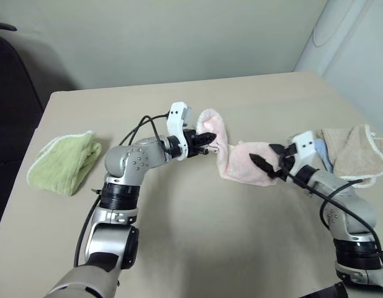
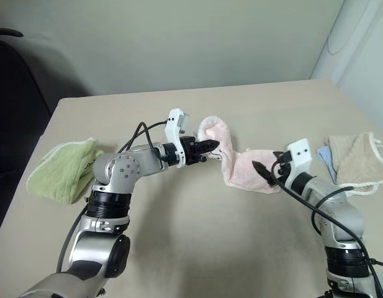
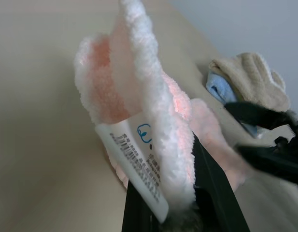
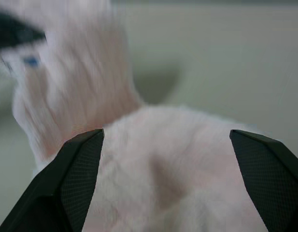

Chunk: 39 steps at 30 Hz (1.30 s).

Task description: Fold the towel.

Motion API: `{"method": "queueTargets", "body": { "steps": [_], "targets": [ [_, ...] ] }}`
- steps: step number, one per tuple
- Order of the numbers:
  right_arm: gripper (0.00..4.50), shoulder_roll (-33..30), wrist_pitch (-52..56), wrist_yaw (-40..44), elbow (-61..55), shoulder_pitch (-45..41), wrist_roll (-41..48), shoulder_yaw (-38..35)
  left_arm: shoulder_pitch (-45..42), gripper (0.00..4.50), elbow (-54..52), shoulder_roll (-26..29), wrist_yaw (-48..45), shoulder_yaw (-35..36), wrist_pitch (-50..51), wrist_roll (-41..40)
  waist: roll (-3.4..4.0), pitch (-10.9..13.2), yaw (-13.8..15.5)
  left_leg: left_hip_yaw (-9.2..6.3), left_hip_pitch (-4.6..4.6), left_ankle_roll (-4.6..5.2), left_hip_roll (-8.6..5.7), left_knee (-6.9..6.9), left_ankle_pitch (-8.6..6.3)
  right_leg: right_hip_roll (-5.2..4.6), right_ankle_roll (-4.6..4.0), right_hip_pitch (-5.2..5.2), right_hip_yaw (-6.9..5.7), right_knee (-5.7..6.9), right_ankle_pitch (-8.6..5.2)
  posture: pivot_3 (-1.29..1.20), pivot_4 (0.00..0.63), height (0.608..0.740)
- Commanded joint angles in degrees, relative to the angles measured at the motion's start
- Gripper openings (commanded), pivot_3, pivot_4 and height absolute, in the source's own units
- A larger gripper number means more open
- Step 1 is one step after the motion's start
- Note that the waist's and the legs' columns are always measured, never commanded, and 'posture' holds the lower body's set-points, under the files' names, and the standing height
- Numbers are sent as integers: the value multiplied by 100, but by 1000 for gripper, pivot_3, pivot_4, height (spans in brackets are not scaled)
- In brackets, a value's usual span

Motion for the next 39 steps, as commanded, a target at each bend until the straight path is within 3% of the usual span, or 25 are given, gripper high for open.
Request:
{"method": "queueTargets", "body": {
  "steps": [1,3,8,17,19,20,25,30,38,39],
  "targets": [
    [4411,81,137,-236,-269,-141,665,-790,-339,0,-285,-61,-243,-101,-22,8,0,0,0,0,0,0,0,3,0,0,0,1,0,0,0,0,150,735],
    [4411,163,185,-703,-75,-323,931,-1429,-702,0,-231,-145,-540,-541,-101,180,-2,2,52,-5,-5,0,-1,13,0,0,1,1,0,2,1,0,150,735],
    [4411,268,29,-1493,439,-664,1111,-2201,-1366,0,325,-515,-1193,-1663,-456,888,-2,2,112,-15,-20,33,-23,61,-17,-22,-10,20,2,-6,-5,0,150,735],
    [4411,518,-152,-1847,-173,-112,1098,-2124,-1824,0,1852,-1212,-2209,-3453,-1702,2561,17,1,42,-8,-24,65,-61,54,-29,-75,70,14,5,-4,-6,0,150,735],
    [4500,606,-165,-1929,-314,48,1118,-2127,-1808,556,2066,-1308,-2369,-3594,-1930,2812,19,1,38,-4,-29,81,-67,56,-37,-86,86,15,5,-4,-16,0,150,735],
    [4500,647,-172,-1958,-368,111,1128,-2123,-1793,746,2146,-1347,-2417,-3624,-1993,2903,21,2,39,0,-31,84,-69,59,-39,-89,92,15,5,-4,-20,0,150,735],
    [4500,693,-135,-2026,-524,245,1081,-1935,-1742,2545,2549,-1619,-2402,-3262,-2118,3076,22,2,41,2,-51,95,-80,66,-45,-108,109,8,4,-9,-30,0,150,735],
    [4500,565,-80,-2020,-522,240,1076,-1848,-1648,4391,2365,-1803,-2467,-2523,-1786,2700,22,2,44,4,-58,99,-83,66,-43,-114,114,6,2,-9,-33,0,150,735],
    [4500,-155,48,-1715,-376,102,1151,-1806,-1412,4455,1741,-1557,-2277,-1365,-1130,2143,25,1,43,10,-59,102,-86,66,-39,-120,117,4,2,-7,-34,0,150,735],
    [4330,-331,180,-1573,-404,131,1206,-1742,-1384,4294,1714,-1508,-2209,-1236,-1147,2127,25,1,44,11,-60,102,-86,67,-38,-120,117,4,3,-7,-34,0,150,735]
  ]
}}
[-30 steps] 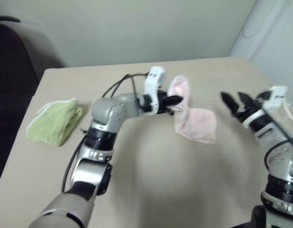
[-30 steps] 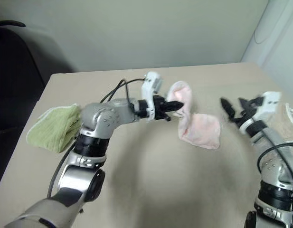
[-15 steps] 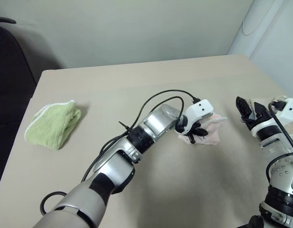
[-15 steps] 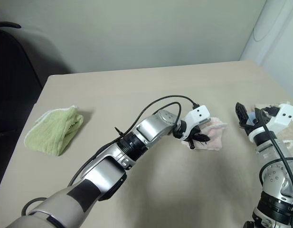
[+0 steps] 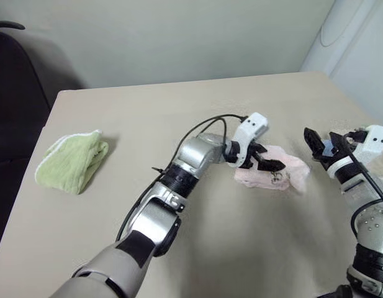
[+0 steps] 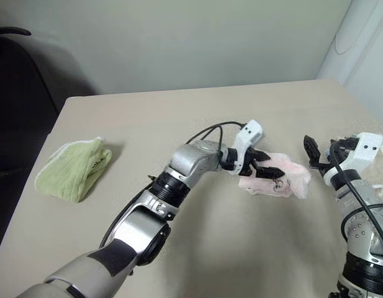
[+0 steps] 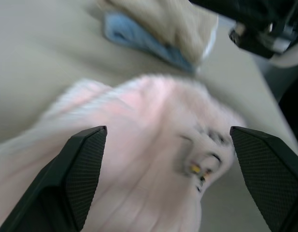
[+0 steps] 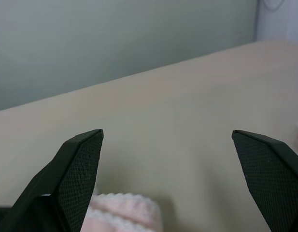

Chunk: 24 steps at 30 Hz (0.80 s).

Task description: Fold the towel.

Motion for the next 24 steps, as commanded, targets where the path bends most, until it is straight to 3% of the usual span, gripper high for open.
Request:
{"method": "queueTargets", "body": {
  "steps": [1,6,12,18,24],
  "targets": [
    [4116,-455,241,399,-165,-53,227,15,38,4081,-331,77,184,446,45,-178,1,0,2,1,0,0,0,1,1,0,0,0,0,0,0,0,150,735],
    [2482,-770,622,728,-255,227,186,571,177,2391,-257,65,247,480,-229,-78,0,0,15,4,0,-1,-1,3,2,-3,4,2,-1,0,-3,0,150,735],
    [358,-508,590,826,253,594,-134,1226,439,211,319,-63,66,-309,-645,505,0,0,30,3,-2,1,-3,17,1,-7,8,5,-3,0,-2,0,150,735],
    [358,-401,352,773,865,815,-809,1793,474,211,1432,-150,370,-876,-1159,1354,5,-7,16,4,-2,18,-3,44,-9,-11,18,14,1,2,7,0,150,735],
    [358,-374,-3,932,464,802,-665,1366,549,211,775,-190,328,397,-918,437,10,-3,3,1,36,53,-12,76,-35,-10,-2,74,0,-1,-22,0,150,735]
  ]
}}
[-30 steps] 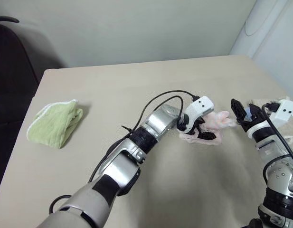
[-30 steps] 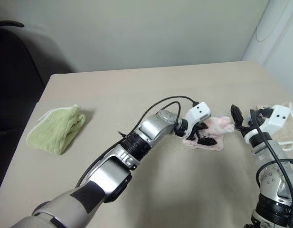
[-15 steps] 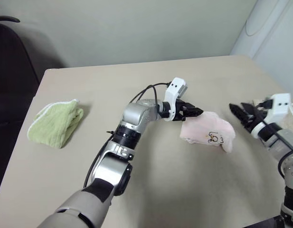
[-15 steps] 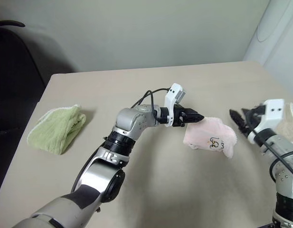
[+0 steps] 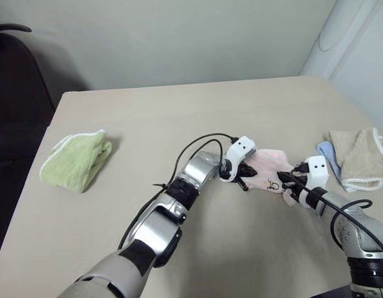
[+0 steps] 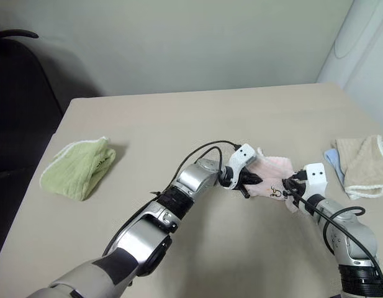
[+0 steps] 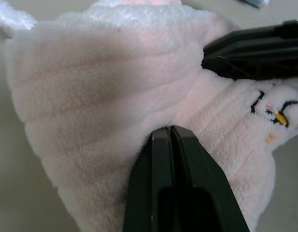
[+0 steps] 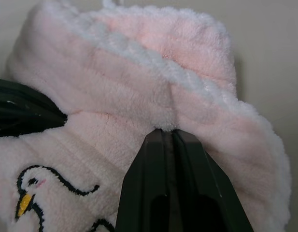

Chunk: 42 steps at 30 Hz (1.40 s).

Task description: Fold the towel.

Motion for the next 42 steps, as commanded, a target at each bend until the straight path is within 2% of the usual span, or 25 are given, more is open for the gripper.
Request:
{"method": "queueTargets", "body": {
  "steps": [1,3,6,11,15,16,17,21,29,30,33,40,42],
  "targets": [
    [358,-58,-206,218,-453,20,206,-445,0,211,-678,67,-17,929,425,-737,6,4,-5,2,0,0,-1,0,0,0,-4,0,1,0,4,0,150,735],
    [358,-78,-197,329,-709,0,405,-627,-9,211,-975,173,15,1402,773,-1131,10,6,-7,3,0,-4,-3,1,3,3,-33,-3,1,1,23,0,150,735],
    [327,-99,-136,397,-922,-49,605,-820,-22,788,-1271,313,102,1866,1170,-1535,12,7,-7,6,0,-14,-1,0,8,19,-38,-2,0,1,22,0,150,735],
    [327,-171,-92,360,-998,-397,816,-1025,-125,2597,-996,749,7,1824,1737,-1540,13,7,-3,8,0,-24,-2,4,15,16,-40,-4,2,1,16,0,150,735],
    [327,-199,-118,361,-840,-578,784,-1008,-216,4163,-498,698,-212,1432,1796,-1384,12,7,42,4,0,-24,0,4,15,4,-43,-5,0,1,12,0,150,735],
    [327,-193,-127,359,-835,-585,778,-1005,-259,4446,-331,623,-266,1350,1742,-1333,12,7,60,4,-1,-24,-1,4,15,4,-43,-5,-1,1,10,0,150,735],
    [327,-187,-133,355,-836,-588,774,-1003,-308,4481,-172,549,-320,1293,1683,-1295,12,7,71,3,-2,-24,-1,4,15,2,-40,-6,-2,1,8,0,150,735],
    [327,-132,-146,300,-893,-537,776,-1014,-552,4481,437,203,-458,1151,1461,-1168,12,7,74,6,-9,-21,-6,4,12,-4,3,-12,-1,1,13,0,150,735],
    [327,-11,-118,143,-1099,-381,801,-1077,-932,4481,1240,-353,-481,960,1036,-808,12,8,73,7,-15,-19,-8,0,9,-7,38,-17,2,1,-7,0,150,735],
    [327,9,-120,106,-1132,-353,809,-1100,-935,4314,1304,-420,-425,831,957,-661,13,8,77,6,-15,-13,-10,0,5,-9,41,-15,3,1,-8,0,150,735],
    [327,43,-132,46,-1177,-320,822,-1135,-949,3539,1439,-506,-331,793,838,-479,12,8,79,4,-15,-3,-31,2,0,-28,51,-11,2,1,-16,0,150,735],
    [327,86,-199,-29,-1050,-496,798,-1175,-944,908,1504,-508,-100,1189,790,-524,12,8,79,3,-18,6,-54,2,2,-47,53,-9,2,2,-17,0,150,735],
    [327,102,-233,-53,-967,-564,769,-1181,-918,290,1459,-526,-29,1294,826,-573,12,8,79,3,-18,6,-55,2,3,-47,53,-9,2,2,-17,0,150,735]
  ]
}}
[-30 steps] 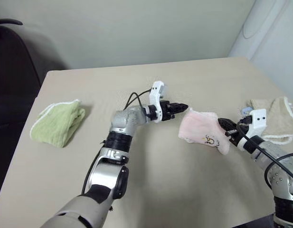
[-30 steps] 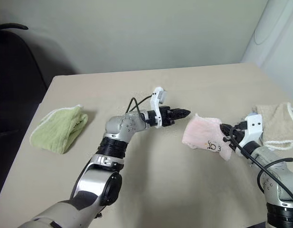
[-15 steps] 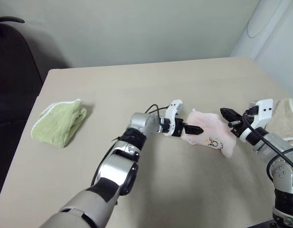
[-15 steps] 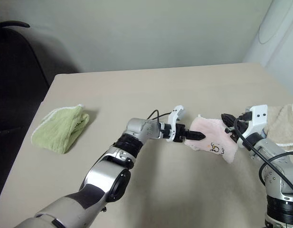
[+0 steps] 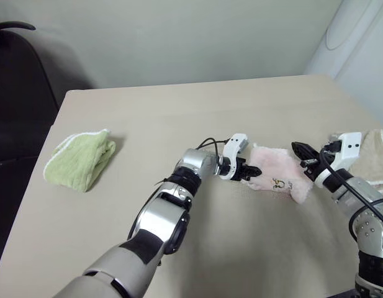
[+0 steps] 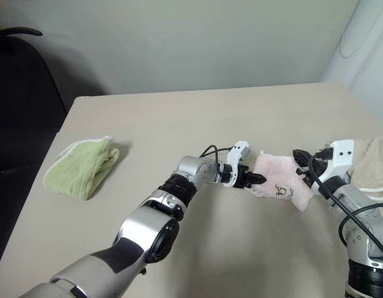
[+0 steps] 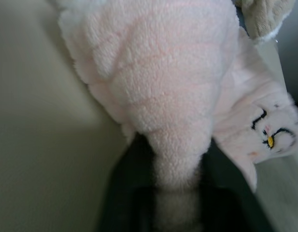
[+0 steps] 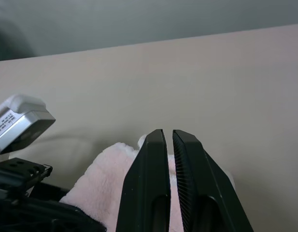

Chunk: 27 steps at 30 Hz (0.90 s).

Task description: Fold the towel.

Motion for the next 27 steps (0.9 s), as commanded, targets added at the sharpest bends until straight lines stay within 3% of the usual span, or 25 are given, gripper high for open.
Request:
{"method": "queueTargets", "body": {
  "steps": [1,6,10,14,22,23,25,27],
  "targets": [
    [327,17,-198,-107,-2,-224,8,-179,-20,24,-155,-123,133,237,15,-136,0,0,-1,0,0,0,-1,0,0,-1,0,0,0,0,0,0,150,735],
    [327,54,-286,-156,146,-353,-27,-167,139,24,-508,-198,262,482,189,-296,0,0,0,-1,-1,1,-2,0,2,-3,3,0,0,0,0,0,150,735],
    [327,127,-320,-257,108,-403,-15,-172,-54,24,-1039,51,707,1628,436,-1147,3,2,-16,1,-4,-3,-3,0,4,-3,3,-6,1,1,2,0,150,735],
    [327,166,-361,-315,74,-394,0,-236,-321,24,-1853,666,1252,2519,710,-1829,5,3,-72,1,-8,-30,-2,-4,24,-1,-1,-15,1,3,7,0,150,735],
    [327,170,-363,-332,69,-392,9,-248,-216,24,-2306,743,1636,2603,917,-2175,5,4,36,-13,-23,-32,-30,1,34,-17,-12,-17,-7,2,-6,0,150,735],
    [327,179,-374,-336,77,-397,18,-267,-234,24,-2464,947,1708,2746,973,-2257,5,4,38,-13,-37,-34,-32,6,36,-20,-7,-27,-8,2,-2,0,150,735],
    [327,228,-452,-316,243,-492,-14,-236,91,24,-3087,2348,1970,3357,1144,-2153,11,10,-134,-10,-51,-50,-31,6,46,-24,5,-48,-2,3,19,0,150,735],
    [327,253,-488,-303,319,-538,-39,-216,271,24,-3338,2937,2130,3528,1219,-2207,-12,21,-302,-8,-48,-59,-19,-25,51,-4,-5,-97,21,11,59,0,150,735]
  ]
}}
